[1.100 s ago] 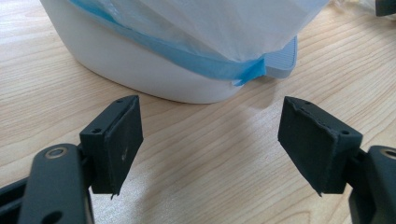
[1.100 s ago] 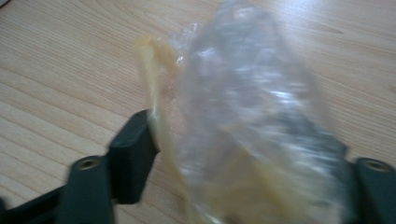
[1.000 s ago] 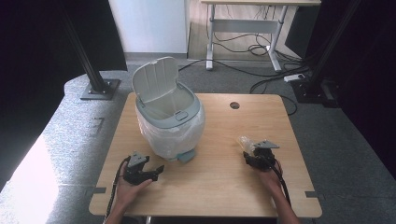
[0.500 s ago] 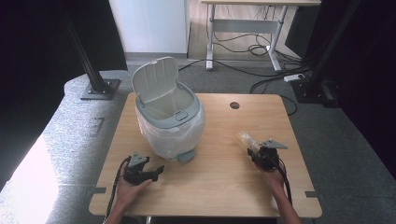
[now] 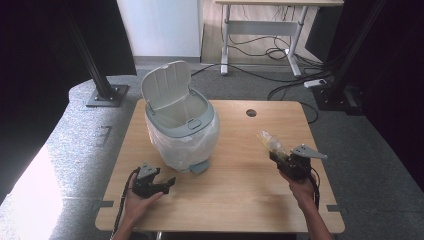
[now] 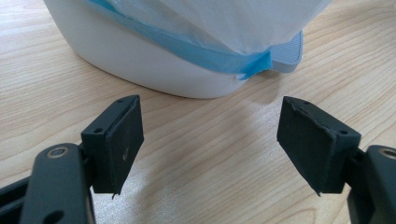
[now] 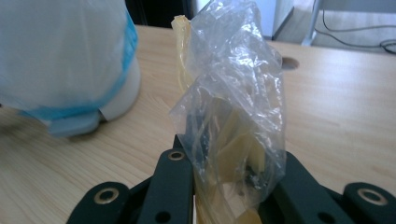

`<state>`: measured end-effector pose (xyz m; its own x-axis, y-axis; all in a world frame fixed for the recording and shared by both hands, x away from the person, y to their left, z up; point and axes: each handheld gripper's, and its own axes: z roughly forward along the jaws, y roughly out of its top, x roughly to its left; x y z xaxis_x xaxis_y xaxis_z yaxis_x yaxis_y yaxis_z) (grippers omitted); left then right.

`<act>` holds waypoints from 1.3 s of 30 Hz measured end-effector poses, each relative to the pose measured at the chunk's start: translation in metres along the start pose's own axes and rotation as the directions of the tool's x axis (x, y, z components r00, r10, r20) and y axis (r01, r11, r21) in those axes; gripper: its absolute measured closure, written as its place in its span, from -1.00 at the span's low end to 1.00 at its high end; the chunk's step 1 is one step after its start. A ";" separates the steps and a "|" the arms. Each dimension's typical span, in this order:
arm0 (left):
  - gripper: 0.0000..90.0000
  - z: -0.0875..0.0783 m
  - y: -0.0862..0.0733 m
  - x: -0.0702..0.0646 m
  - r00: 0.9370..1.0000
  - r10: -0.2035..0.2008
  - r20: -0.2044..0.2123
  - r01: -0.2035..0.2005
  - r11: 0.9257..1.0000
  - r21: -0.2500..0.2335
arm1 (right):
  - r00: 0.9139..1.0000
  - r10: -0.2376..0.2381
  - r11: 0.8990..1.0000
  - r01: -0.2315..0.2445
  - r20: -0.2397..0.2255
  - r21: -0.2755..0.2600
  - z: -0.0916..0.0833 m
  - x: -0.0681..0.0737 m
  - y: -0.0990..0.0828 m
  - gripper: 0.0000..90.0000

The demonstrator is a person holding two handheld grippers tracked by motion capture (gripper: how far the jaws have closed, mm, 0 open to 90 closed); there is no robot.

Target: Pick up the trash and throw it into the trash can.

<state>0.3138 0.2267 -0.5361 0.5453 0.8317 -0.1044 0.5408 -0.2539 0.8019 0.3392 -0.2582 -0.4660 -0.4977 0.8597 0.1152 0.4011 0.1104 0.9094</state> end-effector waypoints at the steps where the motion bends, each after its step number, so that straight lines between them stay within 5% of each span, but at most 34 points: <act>1: -0.50 0.000 0.000 0.000 1.000 0.000 0.000 0.000 1.000 0.000 | 1.000 -0.002 1.000 0.001 -0.008 -0.009 -0.002 0.001 0.003 0.78; 18: -0.50 0.001 -0.001 0.001 1.000 -0.008 0.007 0.008 1.000 0.006 | 0.997 -0.047 0.993 0.039 -0.065 -0.110 -0.017 0.028 0.064 0.81; 39: -0.50 0.002 -0.001 0.003 1.000 -0.014 0.020 0.014 1.000 0.011 | 0.982 -0.123 0.983 0.101 -0.144 -0.153 0.013 0.070 0.124 0.80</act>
<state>0.3154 0.2284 -0.5383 0.5502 0.8253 -0.1272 0.5553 -0.2478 0.7938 0.3647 -0.1778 -0.3502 -0.6491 0.7585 0.0588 0.2268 0.1192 0.9666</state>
